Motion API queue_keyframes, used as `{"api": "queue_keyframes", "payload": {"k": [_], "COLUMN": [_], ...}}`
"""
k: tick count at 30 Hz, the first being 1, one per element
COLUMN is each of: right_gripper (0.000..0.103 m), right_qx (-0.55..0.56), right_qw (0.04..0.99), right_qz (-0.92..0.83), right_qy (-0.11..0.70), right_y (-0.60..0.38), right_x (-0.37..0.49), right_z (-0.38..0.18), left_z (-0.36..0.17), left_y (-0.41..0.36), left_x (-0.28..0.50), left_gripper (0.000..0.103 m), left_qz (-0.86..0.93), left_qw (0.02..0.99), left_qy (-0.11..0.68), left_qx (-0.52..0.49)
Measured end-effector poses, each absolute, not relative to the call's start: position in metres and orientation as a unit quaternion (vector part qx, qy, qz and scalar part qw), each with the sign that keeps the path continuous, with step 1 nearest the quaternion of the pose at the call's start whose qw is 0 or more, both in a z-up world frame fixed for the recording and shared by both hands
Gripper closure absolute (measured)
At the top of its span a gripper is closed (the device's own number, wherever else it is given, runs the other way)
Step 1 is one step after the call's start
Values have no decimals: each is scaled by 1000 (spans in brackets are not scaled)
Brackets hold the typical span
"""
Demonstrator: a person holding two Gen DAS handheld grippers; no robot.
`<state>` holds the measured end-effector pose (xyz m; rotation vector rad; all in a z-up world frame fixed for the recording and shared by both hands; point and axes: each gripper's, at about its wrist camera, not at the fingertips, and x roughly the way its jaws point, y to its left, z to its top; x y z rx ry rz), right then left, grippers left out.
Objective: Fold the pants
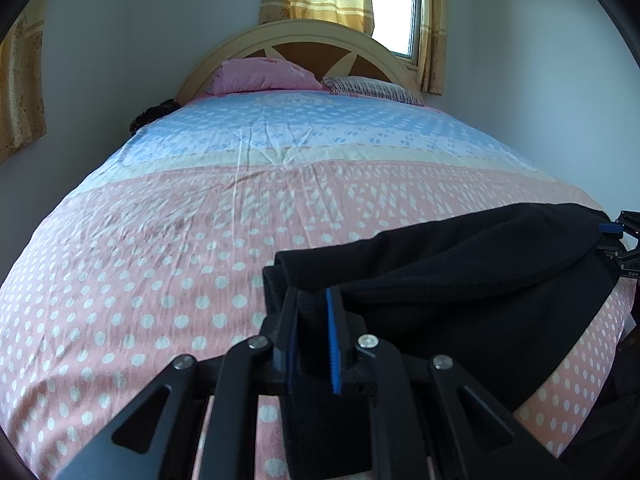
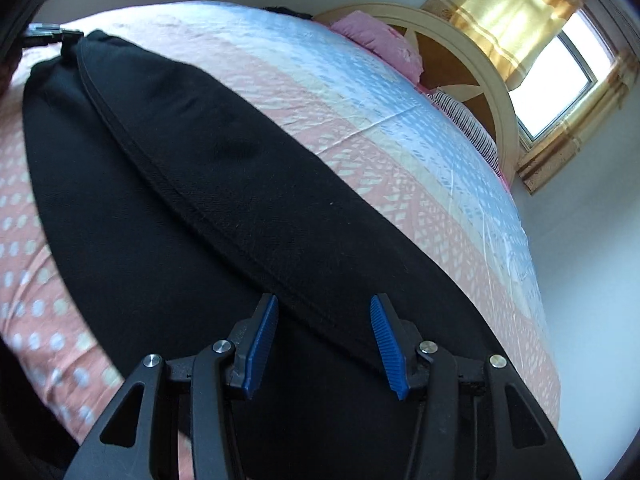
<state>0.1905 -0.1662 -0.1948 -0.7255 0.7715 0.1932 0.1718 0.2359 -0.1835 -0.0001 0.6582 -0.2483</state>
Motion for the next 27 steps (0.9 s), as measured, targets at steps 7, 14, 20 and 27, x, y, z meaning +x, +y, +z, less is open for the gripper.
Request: {"api": "queue_keyframes", "payload": {"k": [7,14,20,27], "right_gripper": [100,100,100,100], "right_qx": [-324,-313,-310,-293], "right_qw": [875,887,876,874], "right_qz": [104,113,125,133], "right_qy": [345,321,349,365], "right_y": [-170,-165,-164,-170], "right_x": [178,141,135,120], "right_z": [-166,-137,-165,-180], "left_z": [-178,-165,-159,-173], "left_y": [234,244,250,247], "left_x": [172,159,139,120], "left_gripper": [90,90,90,89], "left_qz": [-137,-153,-168,-172], "left_qw": [939,947,949,944], "left_qy": [314,282,266,276], "left_qx": [24,19,25,52]}}
